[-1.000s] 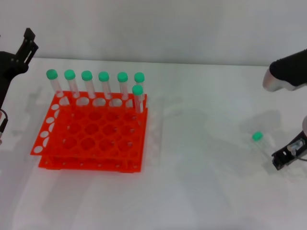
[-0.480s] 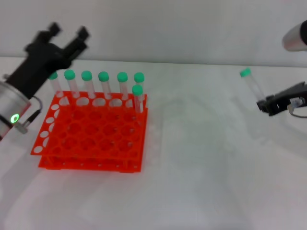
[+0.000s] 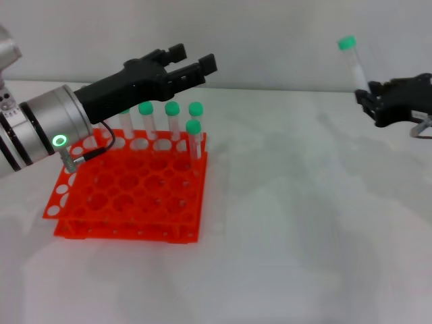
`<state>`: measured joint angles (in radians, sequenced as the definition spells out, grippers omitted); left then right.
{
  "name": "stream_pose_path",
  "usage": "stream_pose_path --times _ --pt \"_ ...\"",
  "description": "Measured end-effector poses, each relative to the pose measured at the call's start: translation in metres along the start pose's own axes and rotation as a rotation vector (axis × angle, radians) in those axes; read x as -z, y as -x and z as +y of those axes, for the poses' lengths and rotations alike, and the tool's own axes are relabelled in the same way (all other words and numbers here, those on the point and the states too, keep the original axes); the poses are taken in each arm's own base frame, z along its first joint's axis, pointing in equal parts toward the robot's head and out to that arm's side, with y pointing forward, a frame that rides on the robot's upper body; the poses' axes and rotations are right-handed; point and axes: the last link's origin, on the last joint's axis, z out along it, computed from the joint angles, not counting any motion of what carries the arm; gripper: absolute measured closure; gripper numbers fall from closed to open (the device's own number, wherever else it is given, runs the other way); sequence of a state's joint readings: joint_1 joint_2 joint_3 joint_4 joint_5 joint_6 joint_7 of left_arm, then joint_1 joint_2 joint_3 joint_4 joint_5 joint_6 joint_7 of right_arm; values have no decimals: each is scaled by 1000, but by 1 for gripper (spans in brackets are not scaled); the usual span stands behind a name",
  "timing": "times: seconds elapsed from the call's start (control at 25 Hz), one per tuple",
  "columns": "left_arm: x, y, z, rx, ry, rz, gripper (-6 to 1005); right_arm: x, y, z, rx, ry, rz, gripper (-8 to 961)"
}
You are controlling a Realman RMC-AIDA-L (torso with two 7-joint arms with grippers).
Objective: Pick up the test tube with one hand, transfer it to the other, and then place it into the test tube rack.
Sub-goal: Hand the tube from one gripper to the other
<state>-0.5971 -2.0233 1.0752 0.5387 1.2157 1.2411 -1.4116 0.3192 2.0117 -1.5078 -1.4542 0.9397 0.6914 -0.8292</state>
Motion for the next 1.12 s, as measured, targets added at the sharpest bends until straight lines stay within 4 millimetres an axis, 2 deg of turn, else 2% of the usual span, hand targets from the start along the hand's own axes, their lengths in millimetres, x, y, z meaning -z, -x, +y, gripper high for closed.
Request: stream_pose_path --times 0.44,0.72,1.12 --pt "-26 -12 19 68 131 -50 109 -6 -17 8 59 94 -145 766" --pt "-46 -12 22 69 132 -89 110 -6 -4 18 121 144 -181 766" --pt "-58 -9 26 56 133 -117 110 -5 17 38 203 202 -228 765"
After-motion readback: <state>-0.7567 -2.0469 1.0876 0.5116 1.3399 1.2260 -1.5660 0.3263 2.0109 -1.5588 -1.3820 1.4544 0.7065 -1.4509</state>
